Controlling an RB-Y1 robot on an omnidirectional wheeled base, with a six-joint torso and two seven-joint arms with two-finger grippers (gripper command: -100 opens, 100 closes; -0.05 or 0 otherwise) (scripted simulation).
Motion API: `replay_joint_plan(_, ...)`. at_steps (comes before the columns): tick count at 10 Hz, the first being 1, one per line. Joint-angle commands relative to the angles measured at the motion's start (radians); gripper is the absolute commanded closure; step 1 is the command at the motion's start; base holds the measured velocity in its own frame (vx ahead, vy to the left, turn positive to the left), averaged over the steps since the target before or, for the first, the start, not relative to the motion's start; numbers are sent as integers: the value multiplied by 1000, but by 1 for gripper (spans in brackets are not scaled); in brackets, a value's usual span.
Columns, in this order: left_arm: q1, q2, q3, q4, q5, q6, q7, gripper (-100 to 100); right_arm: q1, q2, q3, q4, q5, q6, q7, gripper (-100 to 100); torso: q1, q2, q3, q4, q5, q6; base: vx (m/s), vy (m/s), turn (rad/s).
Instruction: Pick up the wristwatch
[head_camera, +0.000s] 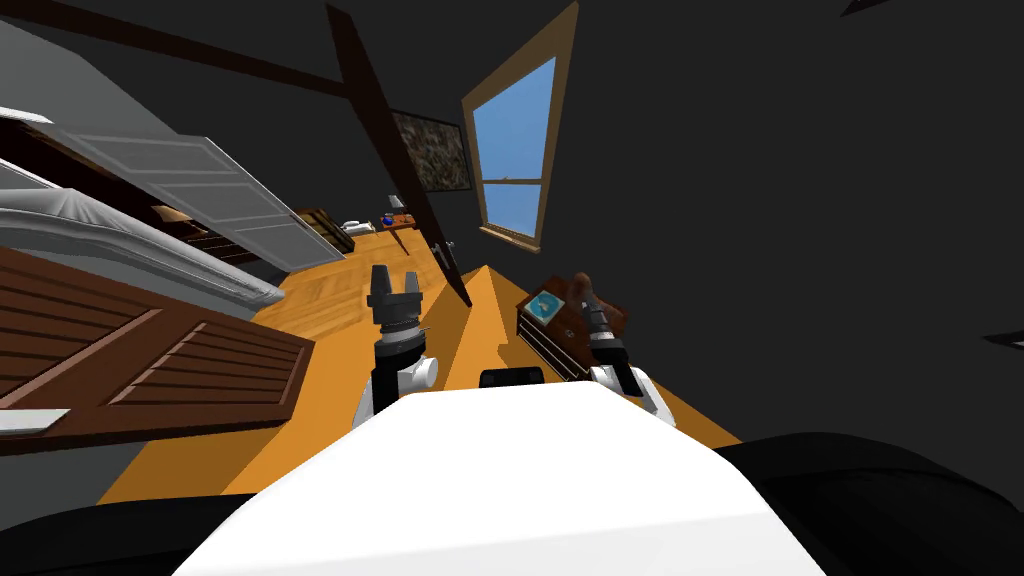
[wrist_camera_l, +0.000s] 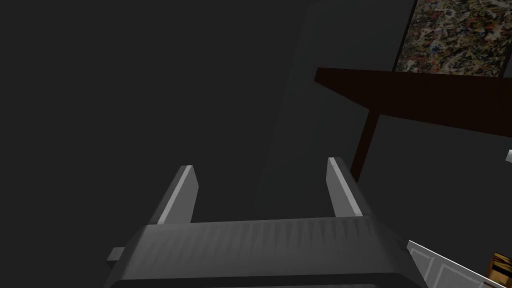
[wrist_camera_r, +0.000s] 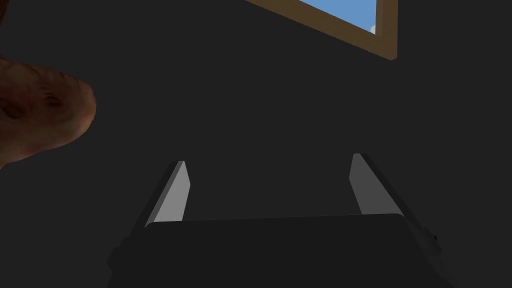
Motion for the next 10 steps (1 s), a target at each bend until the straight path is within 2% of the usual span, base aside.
replay_joint_plan(1, 0, 0, 0, 0, 0, 0, 0, 0, 25, -22, 0, 50, 7, 40, 31, -100, 0, 0, 0, 0, 0, 0, -126, -23, 285)
replay_joint_plan(2, 0, 0, 0, 0, 0, 0, 0, 0, 25, -22, 0, 62, 7, 40, 31, -100, 0, 1, 1, 0, 0, 0, -78, -20, 96)
replay_joint_plan(4, 0, 0, 0, 0, 0, 0, 0, 0, 43, -46, 2, 134, 22, 88, 71, -100, 0, -3, -2, 0, 0, 0, -52, -26, 274)
replay_joint_plan(5, 0, 0, 0, 0, 0, 0, 0, 0, 43, -46, 2, 146, 22, 88, 71, -100, -1, -3, -2, -1, 0, 0, -42, -33, 129)
replay_joint_plan(7, 0, 0, 0, 0, 0, 0, 0, 0, 60, -70, 5, 213, 42, 137, 112, -100, -1, -4, -2, -1, 0, 0, -48, -33, 302)
replay_joint_plan(9, 0, 0, 0, 0, 0, 0, 0, 0, 60, -70, 5, 235, 42, 137, 112, -100, -2, -4, -2, -1, 0, 1, -29, -24, 31)
replay_joint_plan(10, 0, 0, 0, 0, 0, 0, 0, 0, 67, -82, 8, 270, 53, 162, 133, -100, 0, -6, -3, -1, 0, 1, -18, -11, 258)
